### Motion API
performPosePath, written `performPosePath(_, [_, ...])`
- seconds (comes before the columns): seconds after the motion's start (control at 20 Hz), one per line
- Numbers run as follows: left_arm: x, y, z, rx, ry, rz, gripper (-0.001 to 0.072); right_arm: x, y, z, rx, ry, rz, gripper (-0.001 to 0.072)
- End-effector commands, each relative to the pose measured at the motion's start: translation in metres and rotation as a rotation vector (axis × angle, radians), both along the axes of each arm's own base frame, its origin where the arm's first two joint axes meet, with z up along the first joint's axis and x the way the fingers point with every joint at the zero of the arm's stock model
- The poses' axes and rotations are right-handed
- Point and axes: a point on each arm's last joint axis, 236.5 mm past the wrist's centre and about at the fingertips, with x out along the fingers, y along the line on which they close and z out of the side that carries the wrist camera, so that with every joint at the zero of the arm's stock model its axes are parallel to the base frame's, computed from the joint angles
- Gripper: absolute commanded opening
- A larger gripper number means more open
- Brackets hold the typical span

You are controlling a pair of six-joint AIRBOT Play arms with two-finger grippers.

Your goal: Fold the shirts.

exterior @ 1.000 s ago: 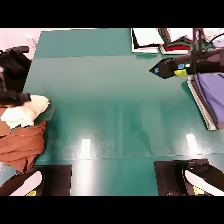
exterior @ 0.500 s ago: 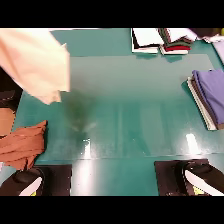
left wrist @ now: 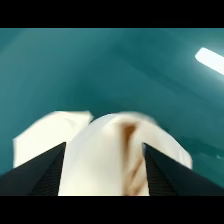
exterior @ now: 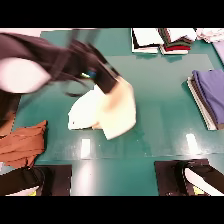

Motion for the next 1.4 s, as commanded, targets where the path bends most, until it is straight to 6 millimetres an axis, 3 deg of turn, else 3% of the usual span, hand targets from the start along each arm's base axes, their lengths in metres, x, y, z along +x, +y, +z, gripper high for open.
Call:
performPosePath(0.0, [0.031, 0.007, -0.041, 0.075, 0.066, 0.077, 0.0559, -0.001, -0.01, -0.005, -0.006, 0.029, -0.024, 0.002])
performPosePath(0.1, [0.077, 0.083, -0.059, 0.094, 0.174, 0.292, 0.0559, -0.001, -0.01, -0.005, -0.005, 0.029, -0.023, 0.002])
performPosePath(0.2, [0.109, 0.154, -0.085, 0.054, 0.302, 0.472, 0.0559, -0.001, -0.01, -0.005, -0.006, 0.029, -0.024, 0.002])
performPosePath(0.25, [0.117, 0.179, -0.104, -0.003, 0.39, 0.534, 0.0559, 0.0, -0.01, -0.007, -0.005, 0.033, -0.023, 0.002])
performPosePath(0.35, [0.118, 0.202, -0.145, -0.132, 0.56, 0.587, 0.0559, 0.003, -0.01, -0.014, -0.005, 0.051, -0.023, 0.002])
performPosePath(0.55, [0.087, 0.209, -0.254, -0.153, 0.821, 0.605, 0.0559, 0.013, -0.009, -0.045, 0.002, 0.132, -0.019, 0.002])
performPosePath(0.7, [0.072, 0.199, -0.303, -0.157, 0.955, 0.603, 0.0559, 0.019, -0.009, -0.067, 0.006, 0.188, -0.018, 0.002])
performPosePath(0.8, [0.07, 0.19, -0.317, -0.18, 1.013, 0.597, 0.0559, 0.022, -0.007, -0.077, 0.008, 0.209, -0.015, 0.002])
performPosePath(1.15, [0.066, 0.155, -0.327, -0.133, 0.968, 0.539, 0.0558, 0.025, 0.011, -0.083, 0.017, 0.203, 0.024, 0.002])
performPosePath(1.2, [0.065, 0.154, -0.328, -0.129, 0.966, 0.538, 0.0516, 0.025, 0.011, -0.083, 0.017, 0.204, 0.023, 0.002])
performPosePath(1.25, [0.066, 0.154, -0.327, -0.134, 0.966, 0.544, 0.0407, 0.024, 0.011, -0.083, 0.016, 0.206, 0.024, 0.002])
performPosePath(1.3, [0.067, 0.154, -0.327, -0.138, 0.961, 0.546, 0.0291, 0.024, 0.01, -0.085, 0.013, 0.213, 0.022, 0.002])
performPosePath(1.35, [0.069, 0.155, -0.325, -0.138, 0.952, 0.546, 0.0096, 0.022, 0.009, -0.088, 0.007, 0.228, 0.024, 0.002])
